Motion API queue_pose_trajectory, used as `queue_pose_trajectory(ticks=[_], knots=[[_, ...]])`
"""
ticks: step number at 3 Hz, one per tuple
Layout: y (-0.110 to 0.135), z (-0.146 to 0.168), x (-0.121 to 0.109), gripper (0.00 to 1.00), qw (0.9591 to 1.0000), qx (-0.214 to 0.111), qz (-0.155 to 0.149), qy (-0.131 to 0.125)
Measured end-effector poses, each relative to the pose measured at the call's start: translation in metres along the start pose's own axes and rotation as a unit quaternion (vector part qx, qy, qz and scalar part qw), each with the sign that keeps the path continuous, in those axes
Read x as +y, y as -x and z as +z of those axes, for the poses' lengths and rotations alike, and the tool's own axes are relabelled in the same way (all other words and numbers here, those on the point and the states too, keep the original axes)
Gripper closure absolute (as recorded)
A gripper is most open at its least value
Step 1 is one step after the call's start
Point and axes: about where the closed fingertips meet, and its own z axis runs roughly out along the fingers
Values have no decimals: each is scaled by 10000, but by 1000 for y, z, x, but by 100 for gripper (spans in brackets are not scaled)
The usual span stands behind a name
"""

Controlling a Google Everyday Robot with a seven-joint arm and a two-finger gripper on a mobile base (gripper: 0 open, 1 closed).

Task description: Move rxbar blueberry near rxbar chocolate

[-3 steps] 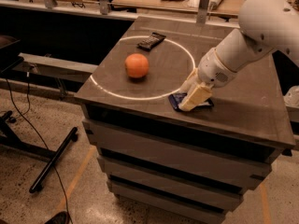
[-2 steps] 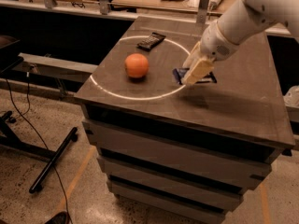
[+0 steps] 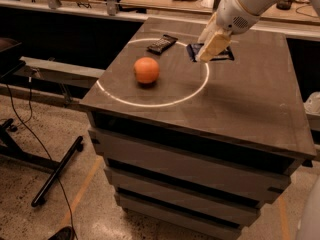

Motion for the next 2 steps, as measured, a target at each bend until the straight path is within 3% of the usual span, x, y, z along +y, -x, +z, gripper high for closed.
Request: queue_pose_trajectory(ticks=[1,2], knots=[[0,0,0,100,10000,0,0,1],[4,5,-7,100,9997,-20,-143,-198]])
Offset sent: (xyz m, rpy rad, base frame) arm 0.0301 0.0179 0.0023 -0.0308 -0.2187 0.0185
